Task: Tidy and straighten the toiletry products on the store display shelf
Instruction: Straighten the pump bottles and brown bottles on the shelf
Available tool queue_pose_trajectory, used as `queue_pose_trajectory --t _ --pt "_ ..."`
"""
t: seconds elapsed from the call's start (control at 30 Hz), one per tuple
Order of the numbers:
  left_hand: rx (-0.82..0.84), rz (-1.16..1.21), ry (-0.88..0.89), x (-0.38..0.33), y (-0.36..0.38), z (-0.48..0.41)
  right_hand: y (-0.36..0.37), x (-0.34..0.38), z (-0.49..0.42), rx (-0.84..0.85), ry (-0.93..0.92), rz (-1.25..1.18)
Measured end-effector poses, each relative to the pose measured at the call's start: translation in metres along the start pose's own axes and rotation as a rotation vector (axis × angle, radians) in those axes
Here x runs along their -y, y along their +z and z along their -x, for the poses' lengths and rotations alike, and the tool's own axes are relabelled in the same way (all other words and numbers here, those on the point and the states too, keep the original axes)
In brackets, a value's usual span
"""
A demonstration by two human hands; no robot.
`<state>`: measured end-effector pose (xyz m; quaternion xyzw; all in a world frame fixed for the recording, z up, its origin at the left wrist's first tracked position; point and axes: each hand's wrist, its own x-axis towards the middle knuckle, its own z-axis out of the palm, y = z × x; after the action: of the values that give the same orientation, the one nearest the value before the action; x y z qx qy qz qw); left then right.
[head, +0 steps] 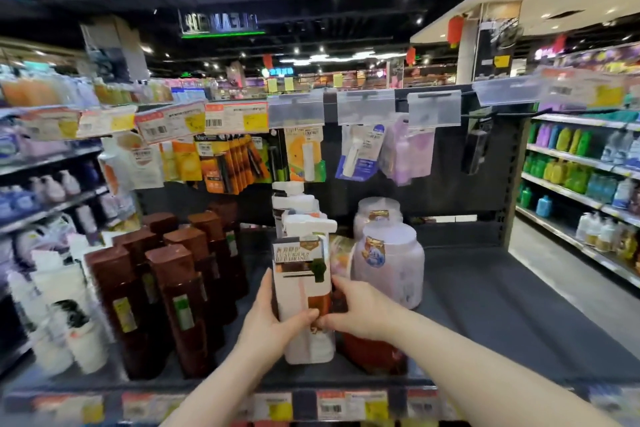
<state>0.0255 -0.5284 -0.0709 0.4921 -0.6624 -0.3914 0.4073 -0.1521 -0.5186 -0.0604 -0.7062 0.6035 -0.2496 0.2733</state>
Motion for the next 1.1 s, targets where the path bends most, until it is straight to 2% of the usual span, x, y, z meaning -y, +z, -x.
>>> queue_pose_trajectory --t 0.1,0.2,0.27,0.43,0.73,0.9,0.93,0.97,1.07,1.1 --pt "0.052 -0.008 -0.005 0.007 -0.002 -0.009 -0.004 -0.003 -0.002 0.049 -0.004 0.012" --pt "0.117 0.000 0.005 0.017 -0.001 -0.012 -0.001 -0.011 -0.004 0.120 0.005 0.138" --pt "0.116 0.029 0.004 0.022 0.000 -0.012 0.006 -0.014 -0.004 0.099 -0.006 0.217" --pt "0.100 0.000 0.031 0.024 -0.005 -0.014 0.005 -0.012 -0.002 0.020 0.020 0.235" --pt "0.050 0.034 -0.037 0.032 -0.030 0.014 0.028 0.005 0.001 0.011 -0.162 0.330" --pt "0.051 0.119 -0.122 0.023 -0.026 0.020 0.006 0.002 -0.001 0.202 -0.183 0.257" --pt "0.044 0.122 -0.130 0.022 -0.024 0.021 -0.006 0.004 -0.003 0.195 -0.194 0.231" --pt "0.036 0.115 -0.137 0.021 -0.022 0.021 -0.018 0.006 -0.007 0.123 -0.218 0.217" --pt "0.015 0.119 -0.144 0.022 -0.017 0.021 -0.054 0.017 -0.027 -0.284 -0.303 0.130" --pt "0.014 0.125 -0.142 0.022 -0.015 0.020 -0.064 0.021 -0.035 -0.365 -0.307 0.068"
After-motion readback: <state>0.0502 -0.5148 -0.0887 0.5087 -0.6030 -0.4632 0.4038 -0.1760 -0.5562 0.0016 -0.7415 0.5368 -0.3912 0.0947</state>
